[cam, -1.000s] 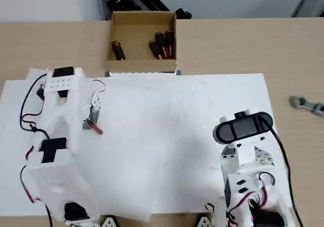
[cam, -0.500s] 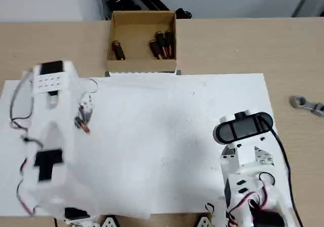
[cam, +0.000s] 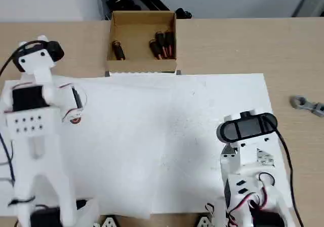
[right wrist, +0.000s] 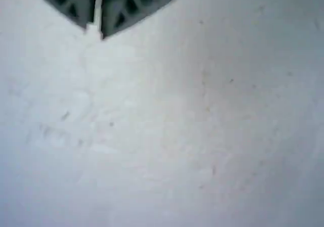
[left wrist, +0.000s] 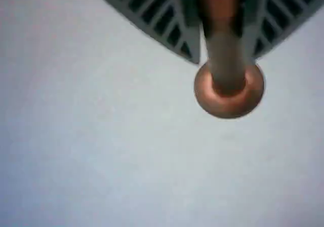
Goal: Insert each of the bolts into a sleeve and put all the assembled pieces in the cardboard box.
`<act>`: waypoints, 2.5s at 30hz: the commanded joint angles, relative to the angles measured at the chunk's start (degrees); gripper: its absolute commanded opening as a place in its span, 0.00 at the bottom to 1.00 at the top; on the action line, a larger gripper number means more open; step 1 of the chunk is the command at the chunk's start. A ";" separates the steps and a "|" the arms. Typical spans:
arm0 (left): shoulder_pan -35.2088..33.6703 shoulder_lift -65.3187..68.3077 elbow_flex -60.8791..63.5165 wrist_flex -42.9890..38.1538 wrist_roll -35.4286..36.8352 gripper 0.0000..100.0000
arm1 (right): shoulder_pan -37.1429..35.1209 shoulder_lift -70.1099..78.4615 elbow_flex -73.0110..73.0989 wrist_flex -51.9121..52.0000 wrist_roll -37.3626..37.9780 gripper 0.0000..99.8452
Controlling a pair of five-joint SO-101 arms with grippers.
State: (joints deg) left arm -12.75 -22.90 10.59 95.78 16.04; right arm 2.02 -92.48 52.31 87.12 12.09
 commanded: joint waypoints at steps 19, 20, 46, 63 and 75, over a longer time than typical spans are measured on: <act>-0.09 -21.63 13.58 -13.27 -8.62 0.01 | 0.04 -12.70 14.59 -2.07 -2.99 0.00; -0.09 -21.63 13.58 -13.36 -8.62 0.01 | 0.04 -11.91 13.89 -0.66 -3.08 0.00; -0.18 -21.71 11.30 -18.11 -12.22 0.01 | 9.63 -11.47 36.92 -9.89 -1.05 0.00; -0.18 -21.71 13.67 -20.40 -12.22 0.01 | 9.71 -11.38 37.10 -10.51 -0.79 0.00; 0.09 -21.71 18.77 -24.53 -12.13 0.01 | 9.71 -11.38 37.10 -10.51 -0.79 0.00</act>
State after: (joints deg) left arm -12.75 -42.77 30.37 73.10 4.00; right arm 12.04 -103.74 89.67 77.71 10.86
